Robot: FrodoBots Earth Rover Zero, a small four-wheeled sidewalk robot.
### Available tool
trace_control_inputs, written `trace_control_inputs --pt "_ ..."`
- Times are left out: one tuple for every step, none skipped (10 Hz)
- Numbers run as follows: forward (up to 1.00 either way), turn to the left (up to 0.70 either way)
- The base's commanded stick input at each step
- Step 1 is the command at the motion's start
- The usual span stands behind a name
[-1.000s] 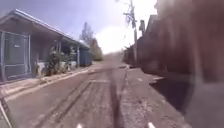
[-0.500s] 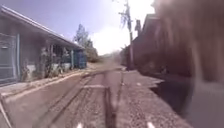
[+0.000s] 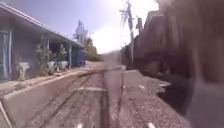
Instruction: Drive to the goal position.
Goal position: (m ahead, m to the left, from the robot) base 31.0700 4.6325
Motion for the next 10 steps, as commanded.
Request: trace_control_inputs --pt "0.85 0.00" --pt "0.85 0.00" --pt "0.85 0.00" --pt "0.85 0.00" --pt "0.85 0.00" --pt "0.85 0.00" --pt "0.85 0.00" --pt "0.85 0.00" --pt "0.85 0.00" --pt "0.85 0.00"
